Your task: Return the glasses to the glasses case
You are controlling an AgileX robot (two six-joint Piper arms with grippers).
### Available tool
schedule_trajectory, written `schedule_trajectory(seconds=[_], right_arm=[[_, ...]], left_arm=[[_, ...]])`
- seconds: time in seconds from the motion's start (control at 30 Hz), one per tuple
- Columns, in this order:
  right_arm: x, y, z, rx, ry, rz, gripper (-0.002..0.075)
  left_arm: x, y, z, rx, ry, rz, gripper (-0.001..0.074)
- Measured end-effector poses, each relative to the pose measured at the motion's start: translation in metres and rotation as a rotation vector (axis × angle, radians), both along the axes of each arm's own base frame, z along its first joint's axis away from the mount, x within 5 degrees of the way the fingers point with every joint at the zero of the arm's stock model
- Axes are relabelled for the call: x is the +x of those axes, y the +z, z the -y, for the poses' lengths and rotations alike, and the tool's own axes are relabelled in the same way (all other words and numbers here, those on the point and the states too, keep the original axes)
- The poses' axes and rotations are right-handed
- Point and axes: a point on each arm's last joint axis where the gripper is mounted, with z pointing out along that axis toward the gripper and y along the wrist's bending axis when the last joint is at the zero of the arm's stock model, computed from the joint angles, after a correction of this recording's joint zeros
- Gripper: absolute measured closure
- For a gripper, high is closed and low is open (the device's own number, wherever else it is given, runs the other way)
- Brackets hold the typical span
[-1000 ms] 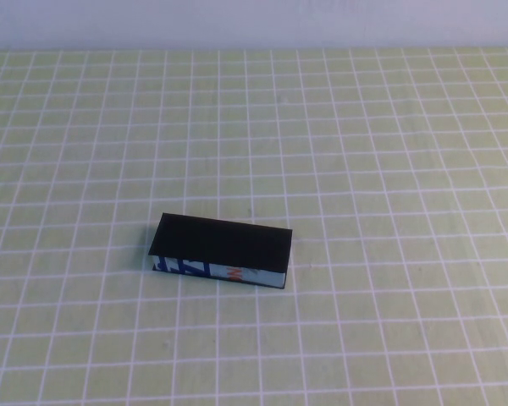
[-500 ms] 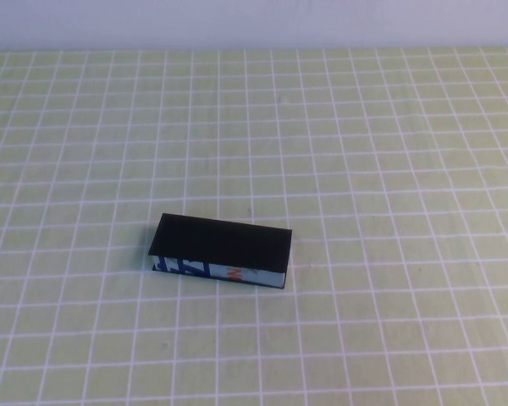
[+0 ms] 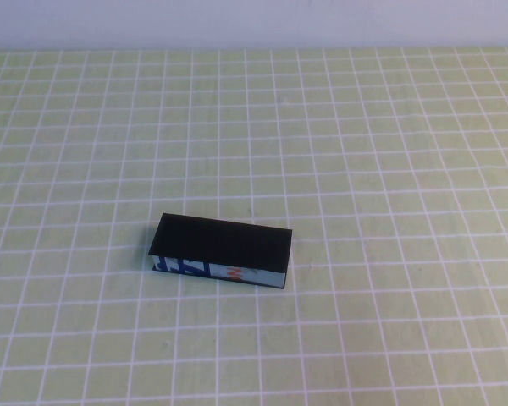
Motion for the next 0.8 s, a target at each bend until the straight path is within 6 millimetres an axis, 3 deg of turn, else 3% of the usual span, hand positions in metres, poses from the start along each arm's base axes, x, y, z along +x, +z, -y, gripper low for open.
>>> schedule_trajectory(seconds=[0.8], right_arm=[[-0.0048,-0.0088,-0.0035,-0.052,0.063,-0.085,0.0743]], left_arm=[[0.0016,-0.0062,0.0005,0.007,-0.001,-0.020,0.0739]])
